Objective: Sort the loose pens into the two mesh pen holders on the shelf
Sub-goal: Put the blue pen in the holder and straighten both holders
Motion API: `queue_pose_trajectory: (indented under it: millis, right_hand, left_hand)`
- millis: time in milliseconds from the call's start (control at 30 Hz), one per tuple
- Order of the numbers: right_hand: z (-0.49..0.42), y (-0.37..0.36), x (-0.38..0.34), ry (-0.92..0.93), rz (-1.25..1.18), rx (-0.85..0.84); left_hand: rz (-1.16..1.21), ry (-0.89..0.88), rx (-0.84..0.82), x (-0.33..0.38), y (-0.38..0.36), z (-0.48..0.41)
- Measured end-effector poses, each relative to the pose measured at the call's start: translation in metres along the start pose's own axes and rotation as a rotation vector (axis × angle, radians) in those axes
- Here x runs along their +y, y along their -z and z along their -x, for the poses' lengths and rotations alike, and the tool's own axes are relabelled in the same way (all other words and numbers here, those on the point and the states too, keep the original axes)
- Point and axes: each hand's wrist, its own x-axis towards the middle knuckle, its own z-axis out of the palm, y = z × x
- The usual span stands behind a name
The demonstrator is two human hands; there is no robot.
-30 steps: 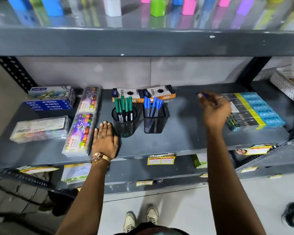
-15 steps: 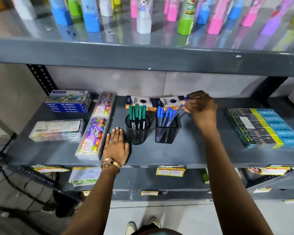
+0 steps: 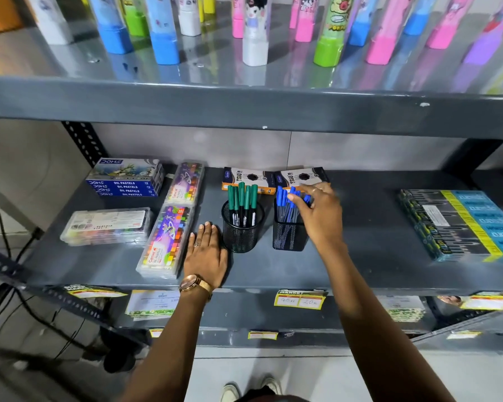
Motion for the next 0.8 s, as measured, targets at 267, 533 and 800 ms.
queue_pose_trajectory:
  millis: [267,533,800]
  right_hand:
    - [0.084,-0.047,0.019,-0.389,-0.419,0.109]
    - [0.067,-0.071,0.009,-0.452,-0.399,0.191]
    - [0.083,-0.057,0.011,-0.459,-0.274,0.187]
  left_hand:
    - [0.557,0.037,0.236,0.035,-0.007,0.027]
    - [0.847,0.162,0.317,0.074,-0.009,-0.004]
    - [0.745,0.118,0.327,0.071,-0.013,0.007]
